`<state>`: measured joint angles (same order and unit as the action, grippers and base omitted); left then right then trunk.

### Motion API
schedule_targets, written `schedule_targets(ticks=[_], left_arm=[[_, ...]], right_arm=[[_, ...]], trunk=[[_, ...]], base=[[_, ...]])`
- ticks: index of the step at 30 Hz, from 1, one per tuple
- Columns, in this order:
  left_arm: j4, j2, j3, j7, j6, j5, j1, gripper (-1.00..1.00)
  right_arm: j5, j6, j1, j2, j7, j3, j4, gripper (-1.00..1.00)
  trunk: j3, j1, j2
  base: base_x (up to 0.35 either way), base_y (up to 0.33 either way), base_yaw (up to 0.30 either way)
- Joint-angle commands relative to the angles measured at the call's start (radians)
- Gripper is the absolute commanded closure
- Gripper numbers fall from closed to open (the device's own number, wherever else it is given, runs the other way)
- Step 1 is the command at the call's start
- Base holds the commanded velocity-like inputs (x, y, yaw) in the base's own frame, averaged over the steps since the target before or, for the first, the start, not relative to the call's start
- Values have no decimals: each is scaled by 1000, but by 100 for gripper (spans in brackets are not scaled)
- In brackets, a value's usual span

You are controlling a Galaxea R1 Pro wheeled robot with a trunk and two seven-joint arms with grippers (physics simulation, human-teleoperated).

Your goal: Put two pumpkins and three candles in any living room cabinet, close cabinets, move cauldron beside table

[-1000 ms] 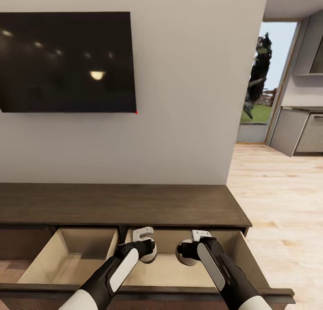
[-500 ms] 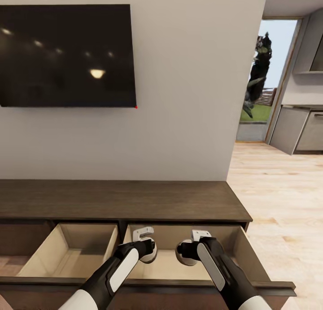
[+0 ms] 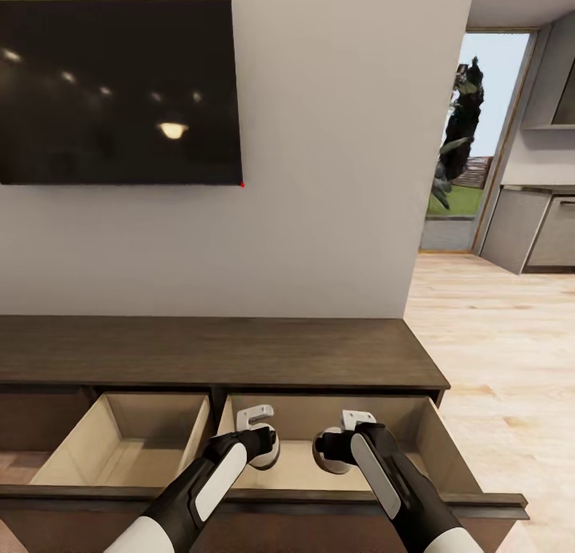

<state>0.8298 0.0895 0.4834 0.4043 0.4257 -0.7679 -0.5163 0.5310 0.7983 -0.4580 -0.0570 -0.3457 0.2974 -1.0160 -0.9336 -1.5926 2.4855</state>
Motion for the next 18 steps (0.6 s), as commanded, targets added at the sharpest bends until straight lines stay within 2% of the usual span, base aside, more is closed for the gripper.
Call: schedule_targets(ticks=[1,4,9,18], left_arm=[[2,-1,3,9,1,-11,-1,100],[2,-1,3,9,1,-11,-1,100],[2,-1,3,10,1,-11,-1,100],[2,-1,3,9,1,-11,-1,100]], right_arm=[[12,1,-1,0,-12,2,-1,100],[12,1,-1,1,-12,2,-1,100],[10,-3,-1,1,-12,3,-1,100],[-1,-53,-1,0,-11,5,19,100]], trunk=[[-1,0,0],[-1,0,0],[-1,0,0],[-1,0,0]], base=[[0,0,0],[44,0,0],[178,0,0],[11,0,0]])
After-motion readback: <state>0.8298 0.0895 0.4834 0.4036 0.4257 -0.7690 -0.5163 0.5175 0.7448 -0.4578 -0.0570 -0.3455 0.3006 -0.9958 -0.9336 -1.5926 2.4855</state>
